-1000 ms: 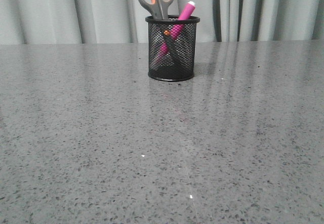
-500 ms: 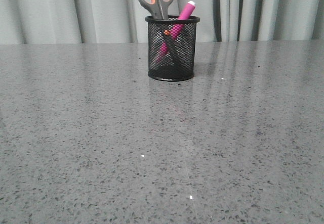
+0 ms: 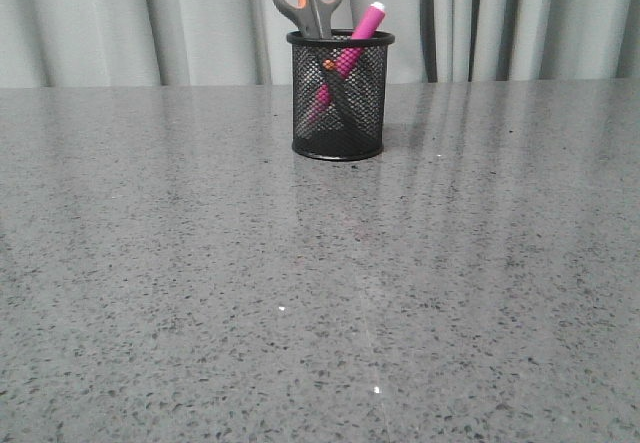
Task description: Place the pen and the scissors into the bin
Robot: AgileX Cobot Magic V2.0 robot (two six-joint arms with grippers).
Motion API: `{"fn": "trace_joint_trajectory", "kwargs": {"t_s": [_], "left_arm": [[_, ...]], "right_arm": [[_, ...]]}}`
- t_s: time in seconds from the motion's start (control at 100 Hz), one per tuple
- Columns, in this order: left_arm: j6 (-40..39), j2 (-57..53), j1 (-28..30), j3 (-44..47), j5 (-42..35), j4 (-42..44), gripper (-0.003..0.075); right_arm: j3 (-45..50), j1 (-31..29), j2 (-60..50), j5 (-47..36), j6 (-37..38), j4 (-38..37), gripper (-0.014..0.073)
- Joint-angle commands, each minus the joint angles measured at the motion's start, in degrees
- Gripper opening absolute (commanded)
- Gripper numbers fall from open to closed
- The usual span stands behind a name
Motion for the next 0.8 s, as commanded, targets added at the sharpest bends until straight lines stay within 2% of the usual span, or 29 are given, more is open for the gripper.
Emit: {"fn": "trace_joint_trajectory", "kwargs": {"t_s": [0.0,0.06,0.79], "left_arm": [[-1.6,-1.9,0.2,2.2,-6.1,0.8,-0.0019],[-1.7,-1.9,0.2,2.5,-4.2,0.8,-0.0019],[-1.7,-1.9,0.2,2.5,-5.0,-0.5,-0.0019]], "right_arm": [[-1.5,-0.2,-0.6,-3.9,-0.4,0.1,-0.0069],[-1.5,-0.2,-0.6,-3.9,-0.4,0.1,-0.0069],[-1.5,-0.2,-0.6,-3.9,-0.4,0.1,-0.0069]]}}
